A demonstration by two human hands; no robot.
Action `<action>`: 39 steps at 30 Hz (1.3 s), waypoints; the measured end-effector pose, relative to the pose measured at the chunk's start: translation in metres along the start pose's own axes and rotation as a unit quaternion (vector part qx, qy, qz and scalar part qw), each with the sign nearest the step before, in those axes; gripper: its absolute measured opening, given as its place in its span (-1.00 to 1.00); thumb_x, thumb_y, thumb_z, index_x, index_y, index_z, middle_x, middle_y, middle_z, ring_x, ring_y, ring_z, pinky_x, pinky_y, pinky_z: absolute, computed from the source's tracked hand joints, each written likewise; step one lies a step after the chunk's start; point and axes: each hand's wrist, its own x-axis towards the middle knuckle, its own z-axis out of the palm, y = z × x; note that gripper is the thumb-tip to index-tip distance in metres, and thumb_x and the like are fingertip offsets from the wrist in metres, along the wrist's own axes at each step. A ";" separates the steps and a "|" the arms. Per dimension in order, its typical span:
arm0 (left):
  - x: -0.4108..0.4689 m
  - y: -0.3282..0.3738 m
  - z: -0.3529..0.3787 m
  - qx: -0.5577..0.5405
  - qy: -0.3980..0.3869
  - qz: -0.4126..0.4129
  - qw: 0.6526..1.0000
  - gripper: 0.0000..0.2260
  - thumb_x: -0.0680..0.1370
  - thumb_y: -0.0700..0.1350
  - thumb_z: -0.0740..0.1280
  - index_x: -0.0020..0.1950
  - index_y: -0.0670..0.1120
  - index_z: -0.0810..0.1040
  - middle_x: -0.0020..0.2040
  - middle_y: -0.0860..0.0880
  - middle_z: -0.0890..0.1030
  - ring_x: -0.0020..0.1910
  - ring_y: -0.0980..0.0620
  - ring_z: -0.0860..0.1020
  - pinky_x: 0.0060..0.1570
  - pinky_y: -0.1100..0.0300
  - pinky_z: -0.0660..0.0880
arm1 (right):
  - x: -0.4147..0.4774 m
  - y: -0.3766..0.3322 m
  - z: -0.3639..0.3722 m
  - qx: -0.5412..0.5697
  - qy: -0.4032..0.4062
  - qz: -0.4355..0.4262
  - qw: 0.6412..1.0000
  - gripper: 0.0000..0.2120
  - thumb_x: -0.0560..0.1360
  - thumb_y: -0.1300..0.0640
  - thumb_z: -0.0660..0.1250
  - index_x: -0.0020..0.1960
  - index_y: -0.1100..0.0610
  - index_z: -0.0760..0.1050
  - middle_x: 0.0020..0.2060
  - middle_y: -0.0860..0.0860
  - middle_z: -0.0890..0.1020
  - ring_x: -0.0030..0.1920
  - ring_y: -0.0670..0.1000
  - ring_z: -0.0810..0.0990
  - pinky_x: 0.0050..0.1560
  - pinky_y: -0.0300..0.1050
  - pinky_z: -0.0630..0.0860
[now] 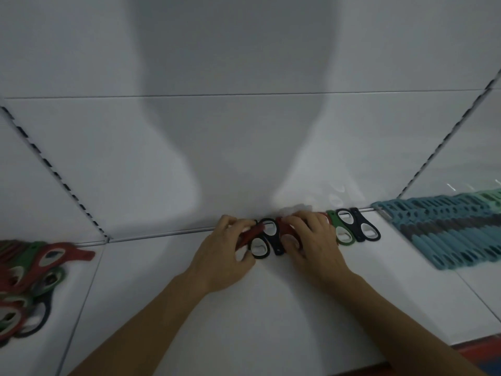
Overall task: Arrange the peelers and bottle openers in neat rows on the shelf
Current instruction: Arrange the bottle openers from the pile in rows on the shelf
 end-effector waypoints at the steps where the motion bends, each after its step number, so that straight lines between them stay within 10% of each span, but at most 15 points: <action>1: -0.002 0.001 -0.003 -0.046 0.003 -0.010 0.999 -0.46 0.46 0.00 0.29 0.46 0.02 0.44 0.23 0.06 0.42 0.15 0.07 0.54 0.21 0.08 0.52 | 0.002 -0.008 -0.002 0.074 0.001 -0.018 0.997 -0.69 0.58 -0.03 0.26 0.28 0.03 0.52 0.18 -0.05 0.53 0.15 0.02 0.51 0.14 -0.04 0.46; 4: -0.008 0.005 -0.012 -0.113 -0.037 -0.018 0.993 -0.59 0.46 -0.08 0.19 0.31 0.03 0.49 0.13 0.05 0.54 0.13 0.08 0.55 0.18 0.10 0.51 | 0.009 -0.034 -0.002 0.277 -0.027 -0.040 0.960 -0.72 0.59 0.13 0.36 0.29 -0.01 0.47 0.11 -0.14 0.56 0.00 -0.07 0.61 -0.05 -0.32 0.51; 8: -0.018 0.005 -0.024 -0.133 -0.060 -0.019 0.989 -0.76 0.46 -0.09 0.16 0.04 0.15 0.51 -0.11 0.23 0.57 -0.17 0.22 0.53 -0.23 0.40 0.37 | 0.022 -0.057 0.003 0.434 -0.032 0.008 0.900 -0.80 0.59 0.22 0.37 0.20 0.07 0.50 -0.05 -0.06 0.66 -0.09 0.07 0.67 -0.12 -0.02 0.62; 15: -0.034 -0.017 -0.037 -0.140 0.007 -0.039 0.989 -0.71 0.52 -0.15 0.29 0.19 0.13 0.56 -0.10 0.14 0.62 -0.27 0.19 0.55 -0.26 0.36 0.42 | 0.035 -0.061 0.008 0.471 0.007 0.089 0.878 -0.85 0.62 0.20 0.34 -0.11 0.06 0.61 -0.38 -0.07 0.61 -0.40 -0.10 0.54 -0.36 -0.26 0.47; 19: -0.039 -0.037 -0.037 -0.052 0.061 -0.067 0.994 -0.80 0.59 -0.15 0.37 0.16 0.09 0.61 -0.13 0.23 0.60 -0.24 0.21 0.59 -0.19 0.36 0.48 | 0.045 -0.053 0.010 0.355 0.020 0.121 0.927 -0.85 0.58 0.16 0.40 -0.16 0.02 0.60 -0.41 -0.17 0.61 -0.43 -0.18 0.54 -0.37 -0.35 0.42; 26: -0.030 -0.040 -0.029 -0.031 0.135 -0.028 0.990 -0.80 0.62 -0.08 0.38 0.24 0.02 0.65 0.07 0.14 0.63 0.04 0.23 0.60 0.10 0.27 0.55 | 0.016 -0.067 0.030 0.038 -0.020 -0.137 0.990 -0.77 0.42 -0.08 0.55 0.01 0.00 0.70 -0.23 -0.08 0.66 -0.30 -0.07 0.59 -0.31 -0.26 0.44; 39: -0.013 -0.032 -0.007 0.140 0.009 0.018 0.990 -0.57 0.60 0.27 0.28 0.44 0.17 0.48 0.30 0.18 0.33 -0.06 0.15 0.55 -0.09 0.28 0.45 | 0.009 -0.012 0.027 -0.097 -0.030 0.107 0.989 -0.66 0.58 -0.11 0.29 0.31 -0.07 0.50 0.24 0.00 0.49 0.28 0.11 0.41 0.21 0.09 0.32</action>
